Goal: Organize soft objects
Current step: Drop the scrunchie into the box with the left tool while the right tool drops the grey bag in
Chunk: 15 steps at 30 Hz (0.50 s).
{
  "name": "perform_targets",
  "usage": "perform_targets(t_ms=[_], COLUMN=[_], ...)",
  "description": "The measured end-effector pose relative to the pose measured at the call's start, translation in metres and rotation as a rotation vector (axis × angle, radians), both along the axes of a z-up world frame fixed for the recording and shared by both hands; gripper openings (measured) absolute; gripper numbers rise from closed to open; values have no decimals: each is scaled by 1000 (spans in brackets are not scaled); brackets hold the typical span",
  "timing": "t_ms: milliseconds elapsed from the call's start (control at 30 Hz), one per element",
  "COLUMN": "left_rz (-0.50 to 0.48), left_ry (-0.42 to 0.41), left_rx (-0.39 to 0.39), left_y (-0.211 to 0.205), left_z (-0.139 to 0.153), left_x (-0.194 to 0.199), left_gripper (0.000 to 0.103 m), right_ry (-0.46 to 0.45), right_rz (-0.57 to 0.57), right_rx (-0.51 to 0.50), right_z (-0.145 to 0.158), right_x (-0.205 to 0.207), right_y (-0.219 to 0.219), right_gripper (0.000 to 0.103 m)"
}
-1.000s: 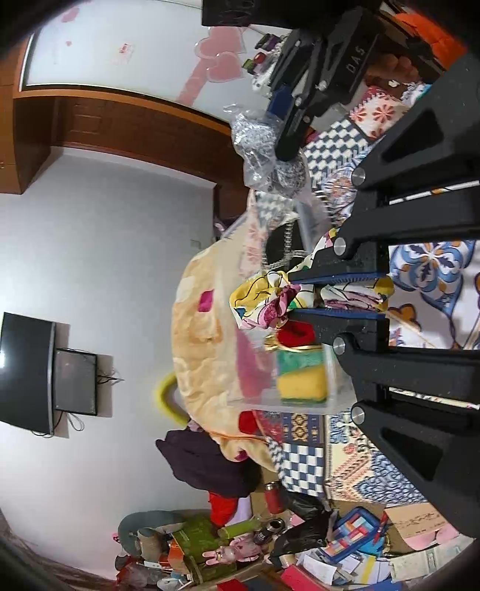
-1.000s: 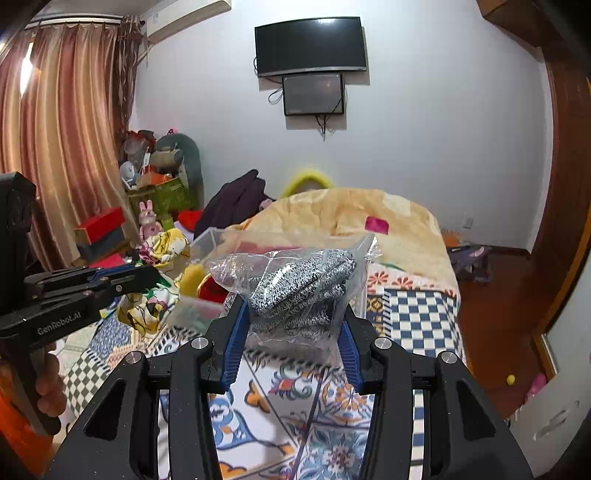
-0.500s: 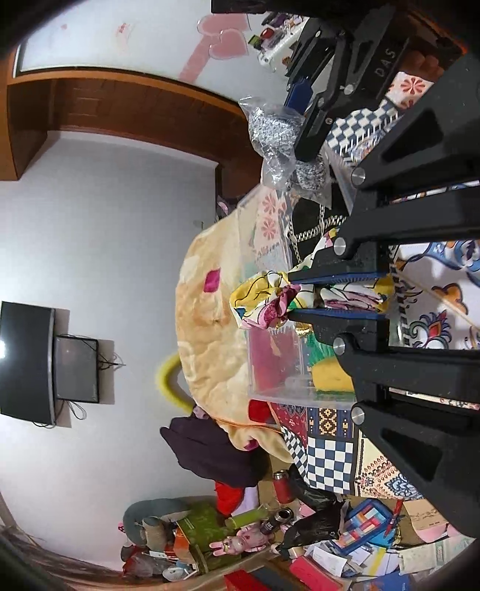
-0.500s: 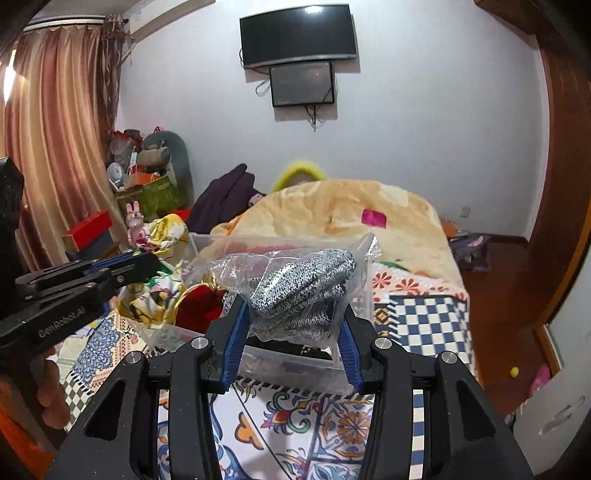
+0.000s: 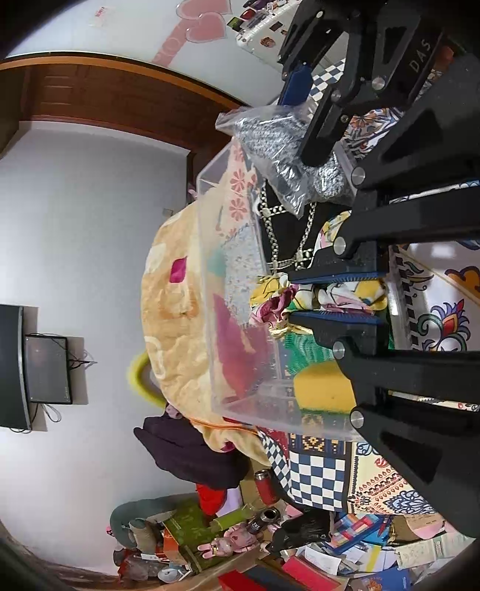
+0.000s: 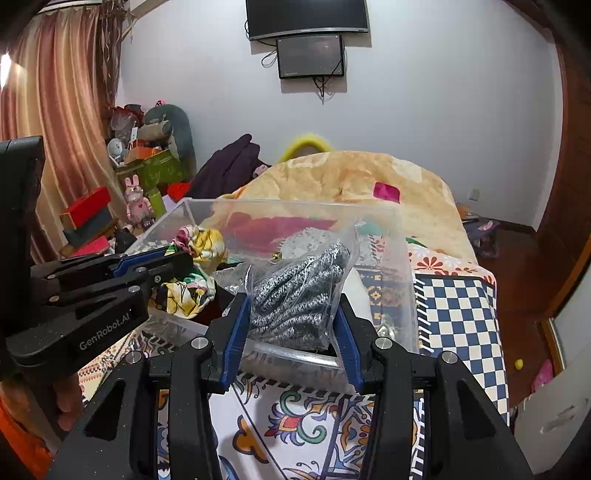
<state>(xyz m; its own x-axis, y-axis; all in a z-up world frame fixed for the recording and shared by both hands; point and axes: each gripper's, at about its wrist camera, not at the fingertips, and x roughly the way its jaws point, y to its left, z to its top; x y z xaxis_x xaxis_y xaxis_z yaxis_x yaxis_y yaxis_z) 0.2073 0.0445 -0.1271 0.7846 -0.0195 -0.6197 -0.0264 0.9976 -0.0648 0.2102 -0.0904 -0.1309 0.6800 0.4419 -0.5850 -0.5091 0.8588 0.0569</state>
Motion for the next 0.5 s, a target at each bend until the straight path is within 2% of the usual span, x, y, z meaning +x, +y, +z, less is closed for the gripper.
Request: perform_targets(t_ms=[167,233,333,500], left_rz=[-1,1,-4,-19], left_ry=[-5,-19,-45,-114], left_rx=[-11,-9,-10,-25], left_y=[2,3,5,4], left_z=[3,9,19,46], left_x=[-11,-18,-30,-58], left_gripper=[35,41,43,45], right_ry=[14,19,2,-55], right_rz=[-1,0,1,7], right_rx=[-9,-8,7,26], right_z=[1,3,12,34], right_x=[0,-1,-7,-23], right_y=[0,-3,-9,-20], right_gripper=[46,53,62,62])
